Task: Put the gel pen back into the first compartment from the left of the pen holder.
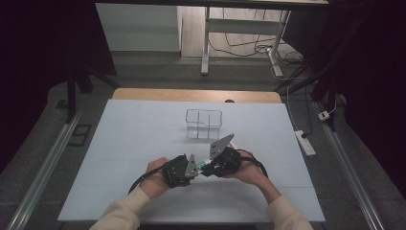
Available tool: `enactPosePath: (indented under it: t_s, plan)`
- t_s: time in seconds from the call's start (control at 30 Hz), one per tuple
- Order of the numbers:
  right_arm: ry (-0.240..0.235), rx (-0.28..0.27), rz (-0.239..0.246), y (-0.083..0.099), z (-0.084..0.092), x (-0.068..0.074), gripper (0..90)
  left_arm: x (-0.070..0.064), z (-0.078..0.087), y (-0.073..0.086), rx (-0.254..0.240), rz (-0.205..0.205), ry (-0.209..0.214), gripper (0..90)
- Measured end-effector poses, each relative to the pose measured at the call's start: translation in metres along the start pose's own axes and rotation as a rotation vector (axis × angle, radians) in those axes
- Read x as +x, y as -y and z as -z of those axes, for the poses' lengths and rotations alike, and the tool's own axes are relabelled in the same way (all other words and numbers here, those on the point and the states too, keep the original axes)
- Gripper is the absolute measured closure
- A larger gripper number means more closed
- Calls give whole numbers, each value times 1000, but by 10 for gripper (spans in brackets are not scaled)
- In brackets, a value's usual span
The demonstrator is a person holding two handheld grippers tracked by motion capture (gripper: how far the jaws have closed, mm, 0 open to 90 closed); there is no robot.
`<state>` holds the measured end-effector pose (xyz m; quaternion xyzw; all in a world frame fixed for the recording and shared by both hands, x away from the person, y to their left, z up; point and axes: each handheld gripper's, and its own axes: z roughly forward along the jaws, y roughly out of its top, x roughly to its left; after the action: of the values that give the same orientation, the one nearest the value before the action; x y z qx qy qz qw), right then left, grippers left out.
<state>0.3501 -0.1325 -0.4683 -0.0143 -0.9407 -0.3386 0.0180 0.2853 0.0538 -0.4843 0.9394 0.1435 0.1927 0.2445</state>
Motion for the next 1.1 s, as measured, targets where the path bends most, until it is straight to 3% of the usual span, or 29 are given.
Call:
enactPosePath:
  t_s: [0.17,0.23,0.43,0.57,1.1]
  plan:
    - [38,-58,-6,0,6,-1,755,3,2,1,-12,10,21,758]
    - [91,-82,-6,1,7,0,677,5,3,3,-10,17,8,764]
    - [178,-200,-73,4,17,-3,561,12,7,9,-27,60,-17,765]
    - [215,-245,-105,6,23,-4,515,16,9,12,-39,87,-23,765]
    - [289,-287,-177,15,30,-10,446,30,16,26,-121,208,-49,766]
